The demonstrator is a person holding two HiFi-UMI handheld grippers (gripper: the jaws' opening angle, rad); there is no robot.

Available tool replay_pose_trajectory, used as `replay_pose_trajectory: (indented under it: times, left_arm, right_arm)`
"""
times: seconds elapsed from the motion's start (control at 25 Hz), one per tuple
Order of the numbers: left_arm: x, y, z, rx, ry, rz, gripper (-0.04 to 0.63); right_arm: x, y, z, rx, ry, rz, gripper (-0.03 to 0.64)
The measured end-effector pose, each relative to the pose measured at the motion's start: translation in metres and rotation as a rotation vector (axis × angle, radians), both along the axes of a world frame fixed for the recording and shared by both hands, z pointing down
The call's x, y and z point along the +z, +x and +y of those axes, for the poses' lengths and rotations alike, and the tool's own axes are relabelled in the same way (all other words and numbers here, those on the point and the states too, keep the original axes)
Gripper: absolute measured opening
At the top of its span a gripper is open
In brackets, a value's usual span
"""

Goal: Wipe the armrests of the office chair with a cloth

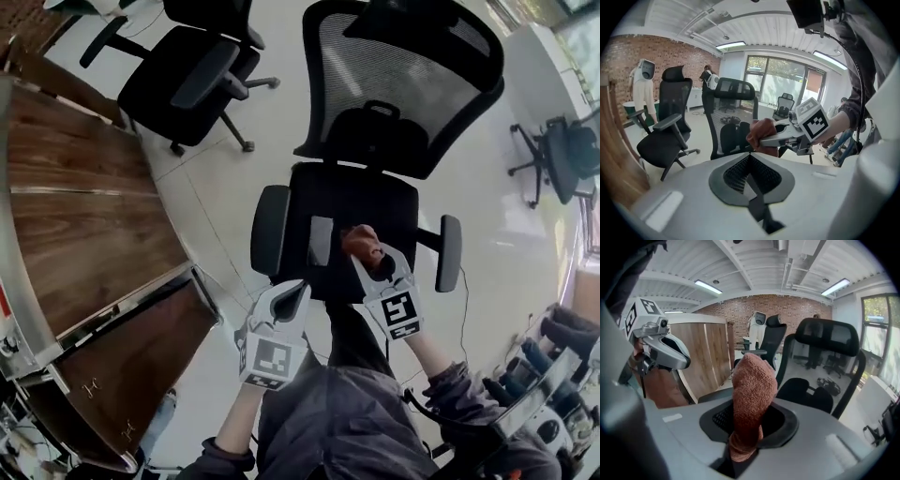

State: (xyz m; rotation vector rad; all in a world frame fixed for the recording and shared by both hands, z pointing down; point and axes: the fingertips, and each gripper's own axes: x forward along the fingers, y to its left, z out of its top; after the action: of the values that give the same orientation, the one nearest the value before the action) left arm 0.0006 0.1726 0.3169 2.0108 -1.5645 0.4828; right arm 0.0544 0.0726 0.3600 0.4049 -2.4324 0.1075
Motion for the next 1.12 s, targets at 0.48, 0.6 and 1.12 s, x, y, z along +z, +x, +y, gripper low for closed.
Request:
replay_pose_trajectory:
  times: [0.48, 0.6, 1.12]
  left_arm:
    - [0.052, -0.069, 0.071, -0.178, -0.087, 0.058, 0.015]
    - [0.063, -0.081, 0.079, -0.195, -0.098, 0.065, 0.014]
    - [0.080, -0.096, 0.096, -0.231, -0.133, 0.095, 0.015]
  right_arm:
    - [0.111, -0.182, -0.009, -0.251, -0.026, 0.046, 0.094]
    - [0.129, -0.208, -0.016, -0.255, -0.022, 0.054, 0.094]
    - [0.121, -0.161, 0.142, -0.549, -0.080, 0.075, 0.094]
